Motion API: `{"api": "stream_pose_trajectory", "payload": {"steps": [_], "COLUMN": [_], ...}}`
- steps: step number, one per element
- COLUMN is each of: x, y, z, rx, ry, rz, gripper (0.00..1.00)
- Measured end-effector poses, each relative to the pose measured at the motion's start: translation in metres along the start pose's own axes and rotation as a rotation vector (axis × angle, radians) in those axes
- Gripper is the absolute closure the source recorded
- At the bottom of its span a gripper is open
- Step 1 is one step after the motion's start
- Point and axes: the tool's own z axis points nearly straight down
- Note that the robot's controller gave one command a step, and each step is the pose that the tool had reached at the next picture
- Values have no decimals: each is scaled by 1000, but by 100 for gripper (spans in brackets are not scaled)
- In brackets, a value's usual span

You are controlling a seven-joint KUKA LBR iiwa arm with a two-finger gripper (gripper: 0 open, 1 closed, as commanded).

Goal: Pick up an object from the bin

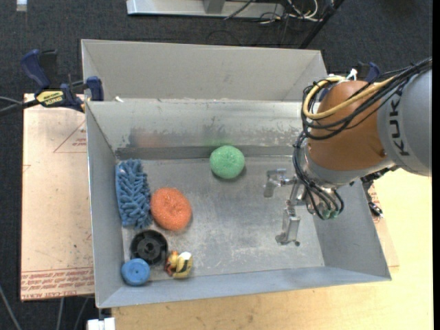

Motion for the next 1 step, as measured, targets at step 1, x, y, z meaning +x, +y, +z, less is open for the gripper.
{"api": "stream_pose_trajectory", "payload": {"steps": [1], "x": [-2], "y": [0], "z": [-5], "rx": [0], "ry": [-8], "rz": [-1], "gripper": [0]}}
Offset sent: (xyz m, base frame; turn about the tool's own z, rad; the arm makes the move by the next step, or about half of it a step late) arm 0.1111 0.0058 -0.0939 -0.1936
